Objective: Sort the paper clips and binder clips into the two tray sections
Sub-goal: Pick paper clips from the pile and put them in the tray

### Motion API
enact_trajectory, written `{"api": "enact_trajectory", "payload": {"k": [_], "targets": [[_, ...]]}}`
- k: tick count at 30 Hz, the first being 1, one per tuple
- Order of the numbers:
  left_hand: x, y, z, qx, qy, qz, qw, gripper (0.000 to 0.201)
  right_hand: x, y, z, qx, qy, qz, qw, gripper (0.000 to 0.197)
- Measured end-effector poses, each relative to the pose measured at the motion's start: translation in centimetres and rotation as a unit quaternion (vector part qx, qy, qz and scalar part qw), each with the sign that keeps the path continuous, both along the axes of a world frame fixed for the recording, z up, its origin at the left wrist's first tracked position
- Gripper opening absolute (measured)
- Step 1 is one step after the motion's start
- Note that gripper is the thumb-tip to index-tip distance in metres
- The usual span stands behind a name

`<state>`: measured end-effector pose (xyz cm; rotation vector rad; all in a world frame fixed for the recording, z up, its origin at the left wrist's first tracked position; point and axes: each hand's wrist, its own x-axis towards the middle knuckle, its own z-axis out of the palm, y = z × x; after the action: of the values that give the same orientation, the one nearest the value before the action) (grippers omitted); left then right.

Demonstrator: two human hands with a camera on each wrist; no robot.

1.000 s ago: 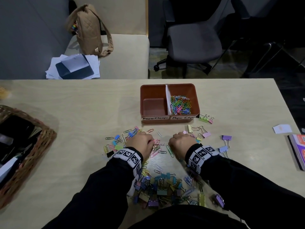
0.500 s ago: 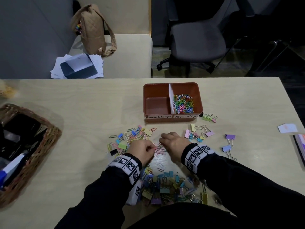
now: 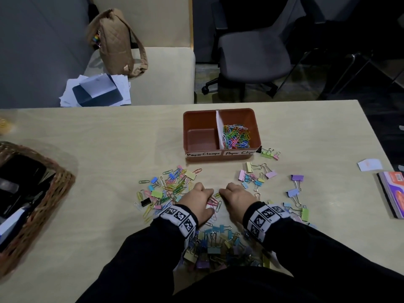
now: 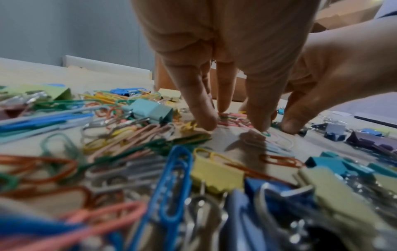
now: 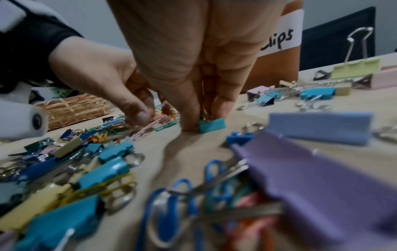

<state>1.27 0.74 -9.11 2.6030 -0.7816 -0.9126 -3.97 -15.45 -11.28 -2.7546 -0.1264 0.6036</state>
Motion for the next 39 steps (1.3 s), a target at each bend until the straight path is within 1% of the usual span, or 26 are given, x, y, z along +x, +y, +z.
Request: {"api": "enact_trajectory", "payload": {"k": [2,4,6,7,9,10,12,14,16,19,22,24,26,29,30,32,35,36,39], "targets": [[-0.4,-0.2,0.2,0.006,-0.011,-0.018,1.000,0.056,-0.2,0.6,-0.1,0.010,-0.001,-0.009,1.000,0.038],[-0.8,-0.3,0.2,0.012,-0.012,-0.026,1.000,0.061,-0.5,1.1,0.1,0.037,0.004,-0.035,0.999,0.033],[-1.2,-0.3,0.1,0.015,-0.012,-0.026,0.999,0.063,-0.8,1.4,0.5,0.057,0.016,-0.052,0.997,0.040],[-1.2,-0.3,0.0,0.012,-0.012,-0.021,1.000,0.060,-0.9,1.5,0.8,0.057,0.027,-0.049,0.997,0.046],[-1.2,-0.4,-0.2,-0.002,-0.013,-0.005,1.000,0.047,-1.0,1.7,1.1,0.043,0.047,-0.035,0.997,0.056],[-1.0,-0.5,-0.2,-0.009,-0.013,0.005,1.000,0.040,-1.0,1.9,1.2,0.037,0.053,-0.036,0.997,0.057],[-0.9,-0.7,-0.3,-0.013,-0.009,0.011,1.000,0.028,-1.0,2.2,1.2,0.034,0.049,-0.047,0.997,0.051],[-0.9,-0.9,-0.2,-0.006,-0.013,0.004,1.000,0.019,-0.9,2.4,1.1,0.038,0.038,-0.056,0.997,0.038],[-0.9,-1.0,-0.1,0.002,-0.018,-0.001,1.000,0.015,-0.6,2.6,1.2,0.037,0.035,-0.071,0.996,0.025],[-0.9,-1.0,-0.2,0.008,-0.012,-0.002,1.000,0.013,-0.3,2.8,1.4,0.025,0.045,-0.095,0.994,0.023],[-0.7,-1.1,-0.2,0.013,-0.003,-0.006,1.000,0.015,0.2,2.7,1.8,0.024,0.060,-0.110,0.992,0.020],[-0.7,-1.1,-0.1,0.002,-0.001,-0.001,1.000,0.016,0.4,2.4,2.1,0.039,0.077,-0.116,0.989,0.016],[-0.7,-1.0,0.3,-0.018,-0.001,0.014,1.000,0.016,0.5,2.0,2.7,0.072,0.087,-0.150,0.982,0.017],[-0.2,-0.9,1.4,-0.068,-0.002,0.072,0.995,0.008,0.8,1.0,3.9,0.145,0.052,-0.235,0.960,0.030],[0.0,-0.9,2.0,-0.090,-0.003,0.093,0.992,0.007,1.1,0.5,4.5,0.163,0.038,-0.256,0.952,0.030],[0.8,-1.3,3.4,-0.121,-0.009,0.130,0.984,0.009,2.0,-0.6,5.7,0.198,0.010,-0.300,0.933,0.024],[2.6,-2.9,5.7,-0.154,-0.030,0.162,0.974,0.009,3.9,-2.9,8.1,0.283,-0.045,-0.393,0.874,0.029],[3.3,-3.6,6.4,-0.170,-0.034,0.169,0.970,0.011,4.7,-3.8,8.9,0.298,-0.065,-0.421,0.854,0.029],[5.4,-6.4,8.2,-0.201,-0.045,0.189,0.960,0.015,7.5,-6.1,10.6,0.306,-0.115,-0.468,0.821,0.026]]}}
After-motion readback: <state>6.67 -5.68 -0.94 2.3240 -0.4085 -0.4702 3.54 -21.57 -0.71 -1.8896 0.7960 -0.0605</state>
